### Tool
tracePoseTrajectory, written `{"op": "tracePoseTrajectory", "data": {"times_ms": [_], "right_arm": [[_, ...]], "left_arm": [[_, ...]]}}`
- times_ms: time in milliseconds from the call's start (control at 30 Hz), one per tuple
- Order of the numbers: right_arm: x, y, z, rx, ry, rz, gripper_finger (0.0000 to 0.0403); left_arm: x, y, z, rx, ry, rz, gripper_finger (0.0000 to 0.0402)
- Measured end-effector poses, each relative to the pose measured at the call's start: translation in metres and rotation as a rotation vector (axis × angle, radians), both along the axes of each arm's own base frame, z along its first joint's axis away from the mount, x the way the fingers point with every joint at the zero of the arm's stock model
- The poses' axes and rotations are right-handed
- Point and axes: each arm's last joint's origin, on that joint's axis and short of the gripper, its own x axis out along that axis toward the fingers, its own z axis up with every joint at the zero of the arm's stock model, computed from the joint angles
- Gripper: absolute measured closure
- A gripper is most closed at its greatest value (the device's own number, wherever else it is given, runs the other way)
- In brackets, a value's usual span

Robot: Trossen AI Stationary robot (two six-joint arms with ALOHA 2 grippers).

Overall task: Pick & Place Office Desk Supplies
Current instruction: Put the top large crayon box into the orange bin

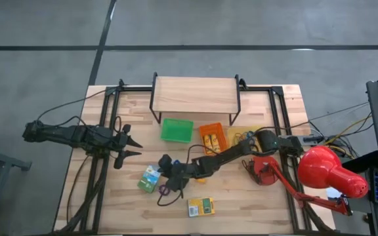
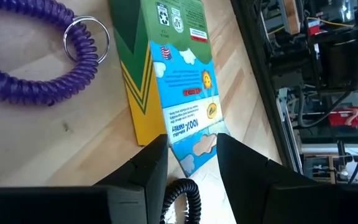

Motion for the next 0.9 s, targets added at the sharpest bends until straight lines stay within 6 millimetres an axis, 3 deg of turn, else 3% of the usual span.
{"op": "tracePoseTrajectory", "data": {"times_ms": [900], "right_arm": [[-0.002,-0.010,-0.005,0.012,0.056,-0.074,0.0269]], "left_arm": [[0.000,0.000,0.000,0.000,0.000,0.000,0.0259]]}}
